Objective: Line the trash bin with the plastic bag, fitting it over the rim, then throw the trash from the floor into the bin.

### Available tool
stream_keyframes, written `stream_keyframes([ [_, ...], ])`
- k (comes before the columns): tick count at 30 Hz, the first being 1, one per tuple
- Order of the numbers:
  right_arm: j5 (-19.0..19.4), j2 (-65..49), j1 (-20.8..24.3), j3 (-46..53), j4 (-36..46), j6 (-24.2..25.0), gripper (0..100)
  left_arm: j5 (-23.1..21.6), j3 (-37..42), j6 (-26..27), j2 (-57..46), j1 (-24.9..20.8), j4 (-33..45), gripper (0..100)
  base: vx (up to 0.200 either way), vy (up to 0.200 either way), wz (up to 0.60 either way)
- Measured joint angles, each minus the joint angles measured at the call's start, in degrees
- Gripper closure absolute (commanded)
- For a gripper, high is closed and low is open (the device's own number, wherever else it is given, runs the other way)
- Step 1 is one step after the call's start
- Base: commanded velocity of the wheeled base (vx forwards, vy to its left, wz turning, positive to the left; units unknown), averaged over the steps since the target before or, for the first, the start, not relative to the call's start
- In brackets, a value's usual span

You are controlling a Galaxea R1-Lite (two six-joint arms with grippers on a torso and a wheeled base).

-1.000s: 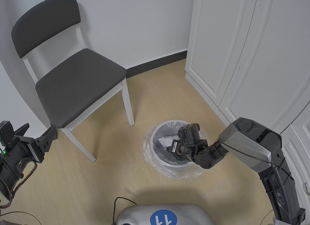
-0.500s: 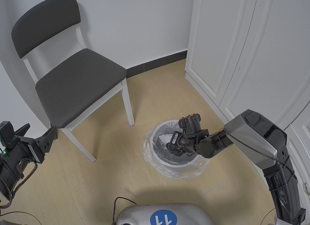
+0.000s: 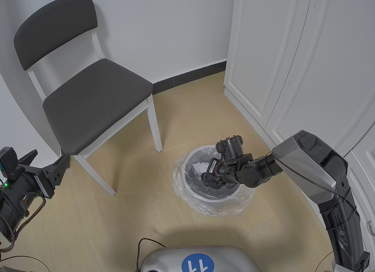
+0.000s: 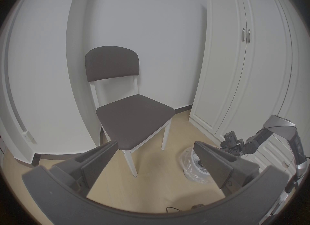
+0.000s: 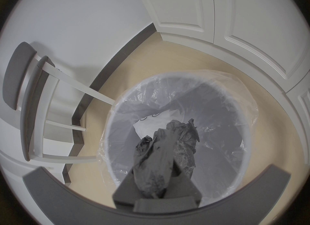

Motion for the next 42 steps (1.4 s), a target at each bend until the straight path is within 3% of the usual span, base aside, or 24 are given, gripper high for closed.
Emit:
stream_keyframes([
  [42,-0.17,5.02,-1.18,-6.23,2.62,1.32,100,-0.15,0.55,0.02,0.11,-0.26,0.06,0,0.000,0.000,0.00],
])
